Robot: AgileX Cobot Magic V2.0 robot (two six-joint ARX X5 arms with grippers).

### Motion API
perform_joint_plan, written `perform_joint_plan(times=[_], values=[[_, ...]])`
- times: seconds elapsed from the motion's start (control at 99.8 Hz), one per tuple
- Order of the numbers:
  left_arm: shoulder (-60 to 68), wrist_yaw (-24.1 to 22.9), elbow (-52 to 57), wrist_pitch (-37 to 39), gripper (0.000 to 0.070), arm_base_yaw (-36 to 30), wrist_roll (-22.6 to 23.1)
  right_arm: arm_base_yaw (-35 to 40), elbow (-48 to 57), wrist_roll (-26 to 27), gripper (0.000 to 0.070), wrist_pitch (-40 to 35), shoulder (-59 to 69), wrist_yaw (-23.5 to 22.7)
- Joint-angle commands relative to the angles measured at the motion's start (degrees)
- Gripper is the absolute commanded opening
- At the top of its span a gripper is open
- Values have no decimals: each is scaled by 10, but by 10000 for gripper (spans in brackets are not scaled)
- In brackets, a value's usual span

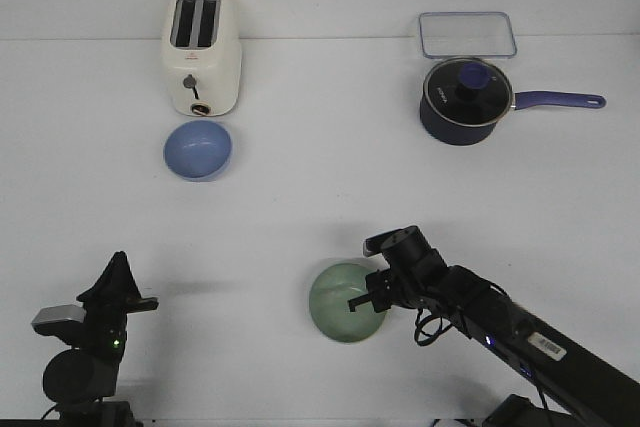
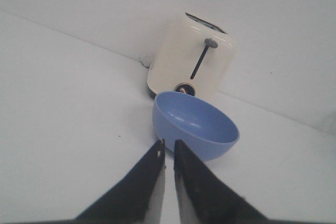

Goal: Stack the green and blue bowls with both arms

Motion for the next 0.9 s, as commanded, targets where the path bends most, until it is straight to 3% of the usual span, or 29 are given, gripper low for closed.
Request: perform_joint_plan(times=[0.0,0.06,0.12,0.281,0.441,0.731,0.791,0.892], values=[[-1,1,1,7,12,0,-75,5,3,1,187,8,10,0],[0,1,8,7,12,0,-107,4,7,1,328,9,4,-7],[0,2,18,5,13,0,-125,0,14,-3,371,9,-6,-12],[27,1,70,-42,15,0,-132,-14,40,-12,371,9,-53,-13],[138,2,153,-85,15,0,-128,-41,63,-38,371,13,-107,-12],[497,39,384,-141,24,0,-7,-91,67,-51,371,9,-165,-13],[567,41,429,-148,109,0,7,-94,67,-53,370,8,-167,-13],[667,44,491,-149,382,0,28,-94,67,-55,371,7,-167,-13]])
